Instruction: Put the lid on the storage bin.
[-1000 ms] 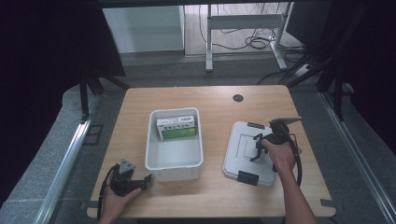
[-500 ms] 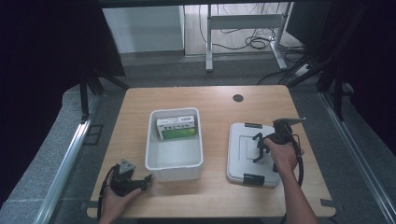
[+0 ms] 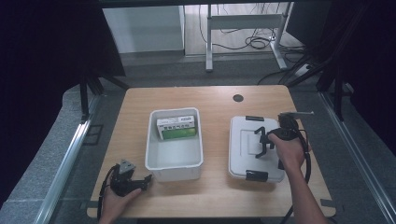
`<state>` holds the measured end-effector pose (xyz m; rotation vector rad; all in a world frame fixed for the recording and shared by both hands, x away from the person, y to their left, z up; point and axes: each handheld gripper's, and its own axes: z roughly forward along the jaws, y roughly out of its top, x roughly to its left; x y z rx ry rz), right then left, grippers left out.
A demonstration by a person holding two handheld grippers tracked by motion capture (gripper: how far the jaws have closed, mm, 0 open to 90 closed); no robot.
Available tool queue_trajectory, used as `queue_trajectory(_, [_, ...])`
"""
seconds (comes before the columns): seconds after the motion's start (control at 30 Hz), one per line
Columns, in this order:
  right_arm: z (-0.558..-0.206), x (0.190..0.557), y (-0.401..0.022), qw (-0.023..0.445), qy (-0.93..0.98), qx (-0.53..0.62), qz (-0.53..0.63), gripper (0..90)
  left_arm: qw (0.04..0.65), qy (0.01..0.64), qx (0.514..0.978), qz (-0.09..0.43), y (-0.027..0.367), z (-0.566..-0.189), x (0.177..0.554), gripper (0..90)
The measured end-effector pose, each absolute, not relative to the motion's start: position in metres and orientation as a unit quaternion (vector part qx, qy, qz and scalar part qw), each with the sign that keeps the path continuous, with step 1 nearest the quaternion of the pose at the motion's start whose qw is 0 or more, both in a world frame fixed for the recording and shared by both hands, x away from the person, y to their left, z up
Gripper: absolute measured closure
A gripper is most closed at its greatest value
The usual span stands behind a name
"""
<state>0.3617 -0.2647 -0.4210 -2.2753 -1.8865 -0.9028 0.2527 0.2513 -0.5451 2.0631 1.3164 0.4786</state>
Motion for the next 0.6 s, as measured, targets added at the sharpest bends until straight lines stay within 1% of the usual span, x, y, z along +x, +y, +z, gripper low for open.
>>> queue_trajectory(0.3, [-0.399,0.357,-0.261,0.025,-0.618,-0.722,-0.310,84.8,0.318,0.500,0.784,0.182,0.251,-0.545,0.253,12.1])
queue_trajectory(0.6, [-0.390,0.354,-0.249,0.027,-0.630,-0.706,-0.323,84.8,0.319,0.501,0.784,0.182,0.251,-0.545,0.252,12.4])
